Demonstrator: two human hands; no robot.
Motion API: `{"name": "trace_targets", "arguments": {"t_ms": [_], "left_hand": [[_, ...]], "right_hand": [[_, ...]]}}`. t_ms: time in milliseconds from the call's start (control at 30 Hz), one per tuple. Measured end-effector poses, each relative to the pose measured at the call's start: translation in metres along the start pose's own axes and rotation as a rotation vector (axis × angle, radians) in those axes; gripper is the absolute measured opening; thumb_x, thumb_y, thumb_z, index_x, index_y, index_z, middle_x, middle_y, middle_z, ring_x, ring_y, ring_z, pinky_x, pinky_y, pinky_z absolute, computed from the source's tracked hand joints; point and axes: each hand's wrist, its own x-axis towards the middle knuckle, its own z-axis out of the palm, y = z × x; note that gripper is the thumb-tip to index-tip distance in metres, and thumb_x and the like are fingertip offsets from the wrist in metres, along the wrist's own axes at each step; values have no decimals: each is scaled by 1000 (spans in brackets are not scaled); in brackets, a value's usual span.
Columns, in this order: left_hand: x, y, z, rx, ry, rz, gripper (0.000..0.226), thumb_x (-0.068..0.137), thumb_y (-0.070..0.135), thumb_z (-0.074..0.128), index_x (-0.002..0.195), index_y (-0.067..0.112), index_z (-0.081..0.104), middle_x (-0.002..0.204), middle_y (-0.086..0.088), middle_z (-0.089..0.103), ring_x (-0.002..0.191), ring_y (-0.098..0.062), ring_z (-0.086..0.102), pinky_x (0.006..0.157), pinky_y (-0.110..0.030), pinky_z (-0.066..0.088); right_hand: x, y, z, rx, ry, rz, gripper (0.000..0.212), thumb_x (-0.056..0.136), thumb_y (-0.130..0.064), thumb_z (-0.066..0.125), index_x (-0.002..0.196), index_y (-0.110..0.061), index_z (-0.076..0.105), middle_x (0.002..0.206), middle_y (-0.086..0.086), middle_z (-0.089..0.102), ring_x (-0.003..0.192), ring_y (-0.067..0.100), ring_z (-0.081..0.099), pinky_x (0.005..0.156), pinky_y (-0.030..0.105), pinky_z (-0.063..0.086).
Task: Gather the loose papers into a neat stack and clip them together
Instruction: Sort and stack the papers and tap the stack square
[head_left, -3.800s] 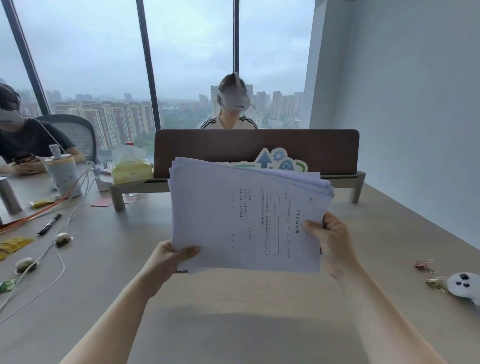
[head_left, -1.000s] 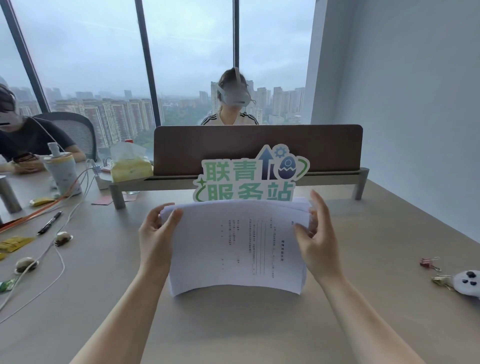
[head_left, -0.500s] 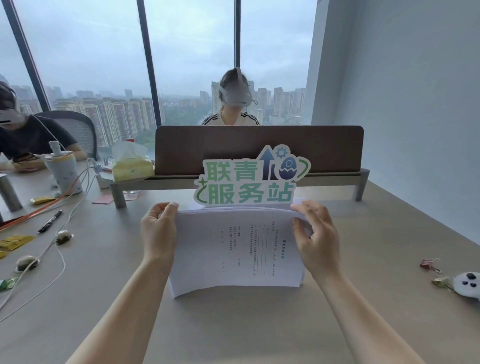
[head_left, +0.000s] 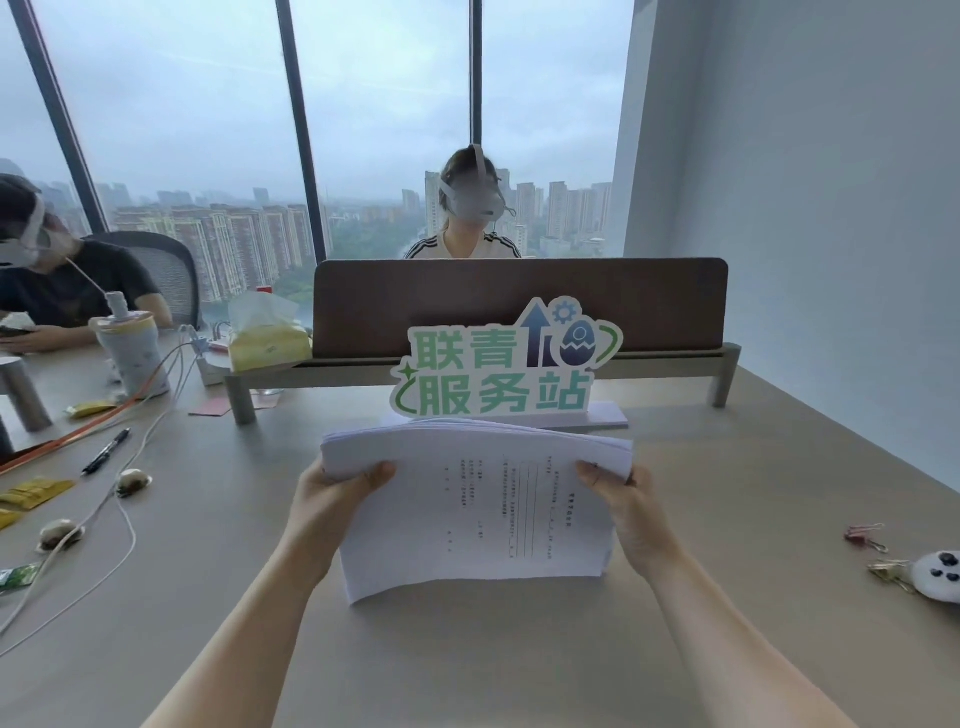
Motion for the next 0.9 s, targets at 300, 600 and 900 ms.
{"name": "trace_targets", "arguments": {"t_ms": [300, 600, 900], "left_hand": [[-4, -8, -7, -34, 20, 15, 43, 56, 30, 88, 93, 17, 72, 79, 5, 76, 70, -13, 69, 61, -24, 56], [-11, -27, -9, -59, 33, -38, 71, 36, 55, 88, 95, 19, 71, 89, -3, 75, 81, -24, 68, 70, -35, 54], [-9, -29, -9, -79, 35, -60, 55, 44, 47, 81, 87, 15, 73, 77, 0, 76, 74, -25, 67, 66, -32, 53]], "right_hand": [[-7, 22, -2, 42, 185, 20, 12, 94, -8, 60, 92, -12, 71, 84, 1, 75, 71, 16, 69, 59, 30, 53], [-21, 57, -1, 205, 119, 146, 36, 100, -28, 36, 109, -8, 65, 95, 1, 77, 86, 18, 73, 67, 27, 58], [-30, 77, -10, -14, 219, 65, 31, 102, -20, 43, 85, -11, 67, 80, -6, 70, 69, 4, 61, 61, 14, 46]]}}
